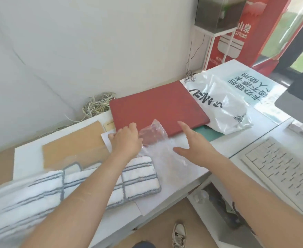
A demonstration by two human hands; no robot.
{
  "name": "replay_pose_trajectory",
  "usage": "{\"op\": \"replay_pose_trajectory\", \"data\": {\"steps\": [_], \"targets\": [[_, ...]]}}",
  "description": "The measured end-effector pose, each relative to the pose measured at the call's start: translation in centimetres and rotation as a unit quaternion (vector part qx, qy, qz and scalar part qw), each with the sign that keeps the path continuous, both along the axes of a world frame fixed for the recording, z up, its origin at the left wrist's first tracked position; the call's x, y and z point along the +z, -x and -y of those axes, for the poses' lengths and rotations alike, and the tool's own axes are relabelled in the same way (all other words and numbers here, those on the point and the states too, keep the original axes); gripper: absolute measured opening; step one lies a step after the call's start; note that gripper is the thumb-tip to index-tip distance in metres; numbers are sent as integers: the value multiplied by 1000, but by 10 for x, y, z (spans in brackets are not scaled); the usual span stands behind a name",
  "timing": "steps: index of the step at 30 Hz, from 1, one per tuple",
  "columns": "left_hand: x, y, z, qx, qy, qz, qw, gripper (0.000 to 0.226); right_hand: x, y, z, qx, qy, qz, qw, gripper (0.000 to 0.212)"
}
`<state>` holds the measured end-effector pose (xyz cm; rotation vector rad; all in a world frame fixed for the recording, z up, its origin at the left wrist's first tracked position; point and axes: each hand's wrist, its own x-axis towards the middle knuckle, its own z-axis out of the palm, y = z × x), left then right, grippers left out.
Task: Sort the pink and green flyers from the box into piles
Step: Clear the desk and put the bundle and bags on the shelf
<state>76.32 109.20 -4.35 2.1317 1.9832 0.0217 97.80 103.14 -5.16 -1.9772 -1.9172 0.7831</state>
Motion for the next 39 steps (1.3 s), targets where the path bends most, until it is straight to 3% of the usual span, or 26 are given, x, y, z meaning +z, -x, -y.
{"op": "replay_pose_trajectory", "data": {"steps": [2, 5, 8, 10, 13, 15, 17, 19, 22, 24, 26, 28, 31, 33, 35, 37, 39], "targets": [[-2, -2, -5, -1, -38, 70, 997, 13, -4, 4, -13, 2, -7, -28, 1000, 89], [8, -3, -8, -47, -111, 222, 968, 9, -5, 10, -32, -19, -5, -140, 990, 82], [35, -4, -7, -46, -170, 323, 930, 9, 3, 11, -49, -19, -25, -228, 973, 24], [53, -1, -9, -32, -189, 351, 917, 11, 18, 12, -56, -32, -58, -269, 961, 11], [71, 18, -1, -27, -175, 273, 946, 41, 36, 16, -72, -90, -144, -249, 953, 21], [78, 39, 23, -57, -108, 143, 982, 49, 40, 22, -85, -102, -168, -197, 960, 20], [77, 61, 54, -91, -14, -29, 995, 63, 39, 28, -91, -77, -141, -90, 983, 17], [74, 82, 81, -73, 57, -133, 987, 82, 40, 39, -84, -18, -103, 10, 994, 59], [72, 115, 106, 8, 37, -133, 990, 81, 54, 76, -53, 126, -133, 45, 982, 85], [72, 135, 118, 68, 10, -110, 992, 82, 53, 107, -32, 288, -74, 82, 951, 94], [67, 152, 128, 95, 61, -145, 983, 96, 42, 136, -16, 388, -8, 151, 909, 111], [60, 159, 135, 101, 119, -158, 975, 106, 25, 155, -8, 417, -30, 218, 882, 120], [50, 167, 140, 84, 54, -127, 987, 92, 13, 165, -11, 403, -128, 238, 874, 106], [51, 175, 143, 96, -19, -46, 994, 69, 17, 164, -18, 402, -129, 219, 880, 92], [57, 184, 147, 133, -66, 41, 988, 43, 25, 163, -23, 397, -132, 207, 884, 79], [65, 189, 147, 166, -79, 48, 982, 17, 32, 166, -23, 391, -173, 205, 880, 65], [71, 193, 145, 217, -95, 102, 966, 14, 34, 169, -21, 384, -225, 204, 872, 54]]}}
